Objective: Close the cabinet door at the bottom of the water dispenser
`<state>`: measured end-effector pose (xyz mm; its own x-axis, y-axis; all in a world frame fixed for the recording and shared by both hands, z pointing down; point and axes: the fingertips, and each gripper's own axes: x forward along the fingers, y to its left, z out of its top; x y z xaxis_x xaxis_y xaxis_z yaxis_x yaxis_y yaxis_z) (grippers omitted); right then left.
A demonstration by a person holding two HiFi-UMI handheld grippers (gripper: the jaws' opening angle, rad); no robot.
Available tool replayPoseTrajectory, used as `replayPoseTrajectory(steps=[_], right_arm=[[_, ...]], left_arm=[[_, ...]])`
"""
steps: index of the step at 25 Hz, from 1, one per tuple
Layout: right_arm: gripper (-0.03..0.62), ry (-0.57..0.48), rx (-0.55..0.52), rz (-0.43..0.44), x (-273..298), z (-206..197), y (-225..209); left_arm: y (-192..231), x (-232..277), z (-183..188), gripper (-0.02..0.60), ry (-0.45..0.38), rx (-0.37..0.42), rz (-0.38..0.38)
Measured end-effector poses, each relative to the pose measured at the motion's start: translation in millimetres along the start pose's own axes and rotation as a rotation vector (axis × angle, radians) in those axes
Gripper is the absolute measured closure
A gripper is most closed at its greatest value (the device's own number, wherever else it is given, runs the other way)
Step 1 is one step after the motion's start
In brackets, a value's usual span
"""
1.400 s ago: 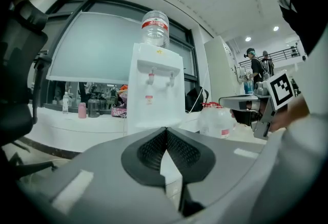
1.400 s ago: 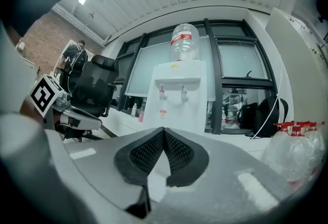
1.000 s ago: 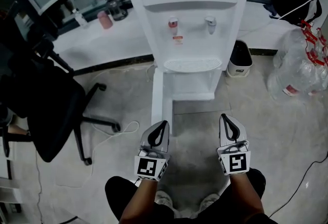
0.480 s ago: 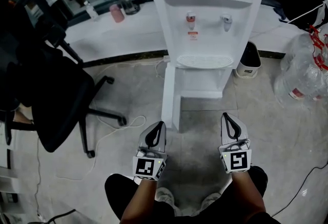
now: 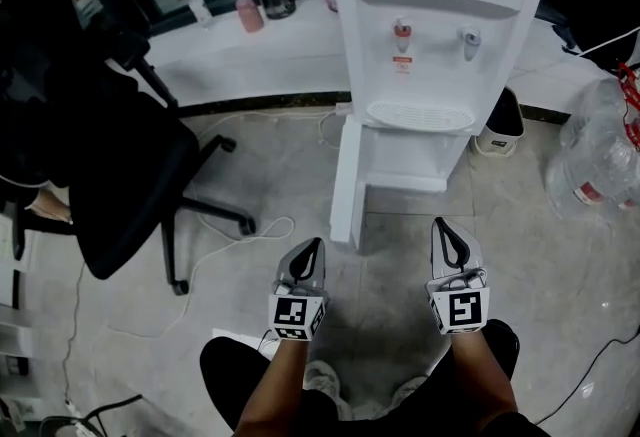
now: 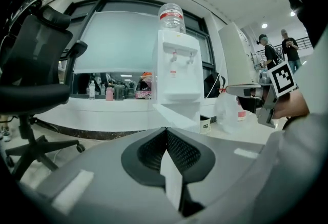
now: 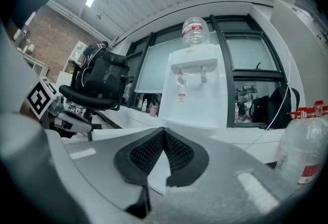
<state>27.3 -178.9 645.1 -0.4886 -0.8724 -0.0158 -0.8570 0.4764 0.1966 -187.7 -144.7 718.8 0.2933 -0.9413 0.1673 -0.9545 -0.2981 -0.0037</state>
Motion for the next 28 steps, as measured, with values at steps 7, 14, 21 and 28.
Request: replayPoseTrajectory(steps=[7, 14, 21, 28], right_arm=[[0.591, 0.012, 0.006, -0.029, -0.8, -6.3, -6.8], [0.591, 0.025, 0.006, -0.044, -4.5, -12.0, -11.5], [0.591, 0.033, 0.009, -0.059, -5.6, -18.6, -18.0], [0.591, 0.045, 0.019, -0.084, -8.7, -29.3, -30.5]], left_arm=[[0.3, 10.7, -19.4, 0.565, 0.031, 0.009, -0.012], [-9.3, 17.5, -29.6, 0.565, 0.055, 0.009, -0.038], [-11.5, 17.6, -32.7, 0.565, 0.07, -0.001, -0.04], [-23.2, 25.4, -33.8, 0.565, 0.056, 0.009, -0.067]])
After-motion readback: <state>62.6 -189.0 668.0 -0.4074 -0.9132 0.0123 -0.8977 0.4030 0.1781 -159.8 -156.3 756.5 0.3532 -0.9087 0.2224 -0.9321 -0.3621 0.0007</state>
